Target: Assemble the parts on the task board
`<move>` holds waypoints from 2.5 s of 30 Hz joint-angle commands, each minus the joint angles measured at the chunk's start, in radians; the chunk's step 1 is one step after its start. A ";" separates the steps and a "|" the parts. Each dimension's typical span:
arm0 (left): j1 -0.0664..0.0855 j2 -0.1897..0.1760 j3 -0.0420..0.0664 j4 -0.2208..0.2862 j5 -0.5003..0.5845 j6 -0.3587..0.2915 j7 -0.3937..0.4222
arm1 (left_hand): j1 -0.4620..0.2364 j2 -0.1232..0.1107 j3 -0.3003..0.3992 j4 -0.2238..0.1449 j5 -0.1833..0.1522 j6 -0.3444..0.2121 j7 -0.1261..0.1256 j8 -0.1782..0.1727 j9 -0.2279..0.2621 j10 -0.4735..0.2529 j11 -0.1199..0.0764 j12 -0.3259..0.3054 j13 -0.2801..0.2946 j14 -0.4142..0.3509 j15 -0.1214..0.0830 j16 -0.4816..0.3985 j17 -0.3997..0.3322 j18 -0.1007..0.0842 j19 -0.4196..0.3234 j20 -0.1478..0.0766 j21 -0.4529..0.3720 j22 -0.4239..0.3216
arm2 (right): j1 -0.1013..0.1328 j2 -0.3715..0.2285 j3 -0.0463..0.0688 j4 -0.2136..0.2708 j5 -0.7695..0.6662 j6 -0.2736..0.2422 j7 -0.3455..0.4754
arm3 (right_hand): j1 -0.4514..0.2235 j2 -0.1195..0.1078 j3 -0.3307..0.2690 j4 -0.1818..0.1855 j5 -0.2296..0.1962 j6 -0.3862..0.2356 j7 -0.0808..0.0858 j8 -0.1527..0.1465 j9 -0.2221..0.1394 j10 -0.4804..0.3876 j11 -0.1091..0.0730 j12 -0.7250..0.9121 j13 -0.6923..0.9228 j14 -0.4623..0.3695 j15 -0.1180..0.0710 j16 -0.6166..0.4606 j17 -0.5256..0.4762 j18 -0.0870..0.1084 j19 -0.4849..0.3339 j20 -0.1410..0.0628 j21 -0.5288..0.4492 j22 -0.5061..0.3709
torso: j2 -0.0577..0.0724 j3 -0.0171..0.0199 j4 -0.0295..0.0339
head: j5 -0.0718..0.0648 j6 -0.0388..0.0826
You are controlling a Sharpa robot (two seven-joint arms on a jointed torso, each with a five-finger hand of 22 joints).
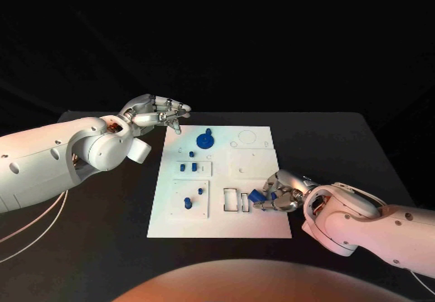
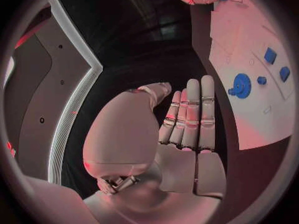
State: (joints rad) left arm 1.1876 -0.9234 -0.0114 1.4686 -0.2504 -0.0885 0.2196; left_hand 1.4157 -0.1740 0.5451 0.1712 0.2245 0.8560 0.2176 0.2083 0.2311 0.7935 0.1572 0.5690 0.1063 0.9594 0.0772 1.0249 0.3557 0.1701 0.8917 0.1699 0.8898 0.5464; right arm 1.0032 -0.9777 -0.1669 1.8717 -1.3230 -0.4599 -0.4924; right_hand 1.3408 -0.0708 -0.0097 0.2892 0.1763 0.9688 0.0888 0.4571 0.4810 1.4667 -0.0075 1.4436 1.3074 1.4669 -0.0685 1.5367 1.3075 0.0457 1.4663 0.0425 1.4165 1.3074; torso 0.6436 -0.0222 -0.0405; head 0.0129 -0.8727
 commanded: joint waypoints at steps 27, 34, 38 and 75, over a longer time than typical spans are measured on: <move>0.000 0.008 0.000 0.001 0.005 0.012 0.002 | -0.006 -0.001 -0.001 0.006 0.004 -0.006 0.004 0.001 -0.001 -0.006 0.002 0.008 -0.002 -0.002 0.005 0.001 0.002 0.015 0.007 0.004 -0.005 -0.003 | 0.038 0.078 0.005 0.028 0.131 0.013 0.022 | -0.076 0.051 -0.006 0.004 0.000 0.046 -0.033 0.004 0.029 0.041 -0.011 -0.004 0.150 0.087 -0.012 0.007 0.183 -0.018 0.068 -0.015 0.014 0.227 | 0.002 0.0000 0.0016 | 0.005 0.000; 0.001 0.008 0.000 0.002 0.005 0.013 0.001 | -0.006 -0.001 -0.001 0.006 0.004 -0.006 0.004 0.001 -0.001 -0.006 0.002 0.008 -0.002 -0.002 0.005 0.001 0.002 0.015 0.007 0.004 -0.005 -0.003 | 0.032 0.104 0.005 0.013 0.138 0.029 0.007 | -0.114 0.057 -0.018 0.004 0.000 0.051 -0.034 0.005 0.035 0.038 -0.011 -0.015 0.142 0.088 -0.012 0.007 0.186 -0.019 0.069 -0.015 0.016 0.227 | 0.001 0.0007 0.0001 | 0.009 0.000; 0.001 0.007 0.000 0.002 0.005 0.014 -0.001 | -0.006 -0.001 -0.001 0.006 0.004 -0.006 0.004 0.001 -0.001 -0.006 0.002 0.008 -0.002 -0.002 0.005 0.001 0.002 0.015 0.007 0.004 -0.005 -0.003 | 0.031 0.113 0.005 0.008 0.133 0.028 -0.004 | -0.121 0.058 -0.020 0.004 0.000 0.053 -0.035 0.006 0.037 0.037 -0.012 -0.019 0.139 0.088 -0.012 0.008 0.188 -0.019 0.070 -0.015 0.019 0.228 | 0.001 0.0006 -0.0006 | 0.009 0.000; 0.001 0.005 0.001 0.005 0.005 0.016 -0.006 | -0.007 -0.001 -0.001 0.008 0.004 -0.006 0.004 0.002 -0.001 -0.008 0.002 0.010 -0.002 -0.003 0.005 0.002 0.002 0.015 0.009 0.004 -0.008 -0.005 | 0.029 0.161 0.005 -0.035 0.059 0.015 -0.050 | -0.275 0.057 -0.123 0.005 -0.003 0.059 -0.042 0.018 0.073 0.036 -0.018 -0.039 0.130 0.090 -0.018 0.010 0.196 -0.020 0.070 -0.020 0.022 0.229 | 0.002 0.0016 -0.0006 | 0.014 0.000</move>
State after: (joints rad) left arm 1.1878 -0.9199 -0.0114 1.4706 -0.2503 -0.0870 0.2105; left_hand 1.4158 -0.1739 0.5450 0.1711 0.2245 0.8560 0.2177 0.2083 0.2312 0.7936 0.1572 0.5731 0.1050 0.9594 0.0772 1.0249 0.3563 0.1700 0.8953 0.1735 0.8856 0.5423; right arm 1.0332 -0.8184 -0.1620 1.8359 -1.2326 -0.4463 -0.5308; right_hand 1.0748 -0.0109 -0.1247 0.2940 0.1782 1.0310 0.0446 0.4799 0.5534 1.4631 -0.0217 1.4109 1.3075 1.4649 -0.0807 1.5436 1.3080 0.0355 1.4662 0.0284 1.4406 1.3073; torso 0.6452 -0.0208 -0.0412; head 0.0277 -0.8727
